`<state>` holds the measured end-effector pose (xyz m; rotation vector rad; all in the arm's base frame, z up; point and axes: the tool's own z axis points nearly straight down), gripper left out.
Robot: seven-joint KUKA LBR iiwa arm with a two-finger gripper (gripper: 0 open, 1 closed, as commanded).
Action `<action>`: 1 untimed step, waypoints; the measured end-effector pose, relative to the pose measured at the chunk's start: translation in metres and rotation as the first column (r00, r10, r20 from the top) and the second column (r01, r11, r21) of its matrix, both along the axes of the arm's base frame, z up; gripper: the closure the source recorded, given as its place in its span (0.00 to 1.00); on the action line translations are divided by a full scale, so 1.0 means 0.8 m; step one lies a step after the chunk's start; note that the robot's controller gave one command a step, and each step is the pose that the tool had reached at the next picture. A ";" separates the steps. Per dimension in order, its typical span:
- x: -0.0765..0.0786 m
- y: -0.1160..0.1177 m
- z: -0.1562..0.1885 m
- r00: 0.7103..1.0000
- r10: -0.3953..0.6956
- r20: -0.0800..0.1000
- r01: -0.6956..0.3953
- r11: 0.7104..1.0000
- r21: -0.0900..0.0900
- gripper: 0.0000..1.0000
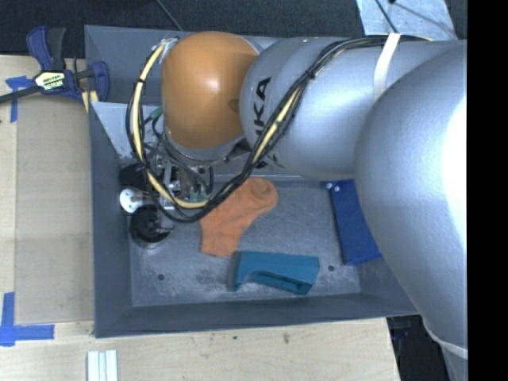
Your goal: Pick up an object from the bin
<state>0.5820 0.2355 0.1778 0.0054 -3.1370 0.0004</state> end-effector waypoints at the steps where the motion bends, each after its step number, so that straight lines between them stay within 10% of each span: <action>1: 0.002 -0.002 0.007 1.000 -0.003 0.007 0.003 1.000 0.002 0.00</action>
Offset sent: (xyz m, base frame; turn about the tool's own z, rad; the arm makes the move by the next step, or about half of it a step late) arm -0.0141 -0.1062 -0.0524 0.1019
